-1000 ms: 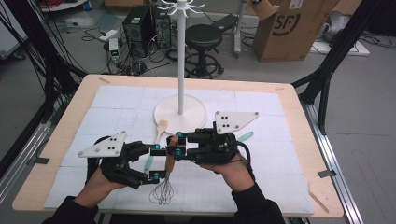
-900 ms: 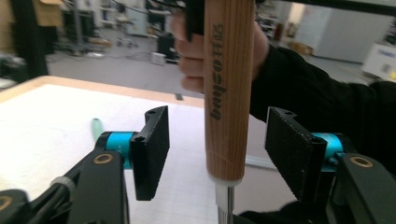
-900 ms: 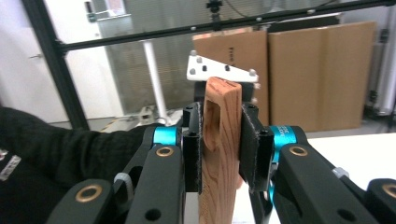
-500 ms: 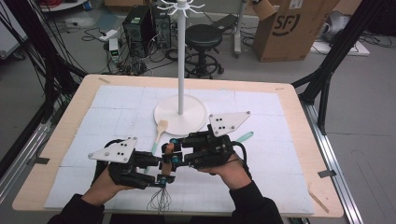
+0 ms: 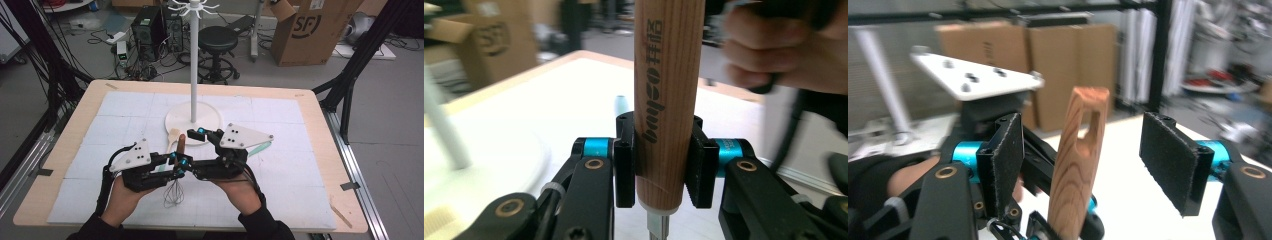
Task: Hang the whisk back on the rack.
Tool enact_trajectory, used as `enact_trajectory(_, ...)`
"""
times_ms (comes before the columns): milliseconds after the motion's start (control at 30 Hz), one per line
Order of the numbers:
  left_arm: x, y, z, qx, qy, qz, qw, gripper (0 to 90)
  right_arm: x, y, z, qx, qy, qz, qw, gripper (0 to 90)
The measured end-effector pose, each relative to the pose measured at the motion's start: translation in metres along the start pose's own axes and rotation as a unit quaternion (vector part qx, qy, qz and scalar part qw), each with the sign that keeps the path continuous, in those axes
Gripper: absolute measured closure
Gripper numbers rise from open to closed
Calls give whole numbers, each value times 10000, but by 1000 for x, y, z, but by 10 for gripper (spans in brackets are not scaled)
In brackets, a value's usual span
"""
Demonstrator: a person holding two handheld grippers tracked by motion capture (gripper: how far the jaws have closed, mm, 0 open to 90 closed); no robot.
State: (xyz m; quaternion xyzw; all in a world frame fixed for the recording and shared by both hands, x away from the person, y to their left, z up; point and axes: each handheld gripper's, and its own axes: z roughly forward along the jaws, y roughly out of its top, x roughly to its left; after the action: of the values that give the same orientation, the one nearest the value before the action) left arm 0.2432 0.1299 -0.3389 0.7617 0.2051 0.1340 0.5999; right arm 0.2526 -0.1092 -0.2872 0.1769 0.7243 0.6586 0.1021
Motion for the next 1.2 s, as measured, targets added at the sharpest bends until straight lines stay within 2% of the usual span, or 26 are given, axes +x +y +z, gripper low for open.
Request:
enact_trajectory(67,-3,1,1,-18,210,47,9998,707,1,0,1,58,-148,118,9998,402)
enact_trajectory(167,-6,3,3,16,396,117,9991,706,4,1,4,168,-366,121,9991,449)
enact_trajectory(267,-10,6,5,11,449,165,9989,706,8,3,8,259,-494,51,9984,499)
enact_trajectory(333,-13,7,7,36,471,251,9986,706,10,4,11,326,-559,38,9979,568)
enact_trajectory(400,-14,7,7,53,472,295,9984,706,11,3,12,393,-504,75,9979,678)
enact_trajectory(500,-15,7,6,19,364,317,9988,705,12,4,11,422,-411,81,9982,689)
enact_trajectory(600,-15,7,2,-101,144,357,9992,700,12,5,8,356,-164,50,9992,691)
enact_trajectory(667,-13,7,-1,-211,-228,318,9990,690,10,6,4,312,104,37,9995,694)
enact_trajectory(733,-8,7,-6,-317,-656,156,9972,646,8,8,-1,234,375,45,9990,698)
enact_trajectory(767,-6,7,-8,-360,-783,102,9962,603,7,8,-3,210,449,12,9988,699)
enact_trajectory(867,0,6,-15,-472,-1026,62,9936,509,2,8,-9,212,723,4,9972,701)
enact_trajectory(933,3,6,-19,-511,-1188,74,9916,485,-3,6,-12,138,945,65,9954,703)
enact_trajectory(1033,7,6,-20,-509,-1443,29,9882,432,-8,4,-14,62,1190,129,9928,704)
enact_trajectory(1100,7,6,-19,-519,-1628,36,9853,430,-10,4,-14,20,1461,151,9892,704)
enact_trajectory(1133,7,5,-18,-520,-1747,22,9832,430,-10,5,-13,-9,1617,136,9867,704)
enact_trajectory(1200,7,5,-17,-564,-2051,5,9771,434,-9,5,-11,-66,1910,94,9815,704)
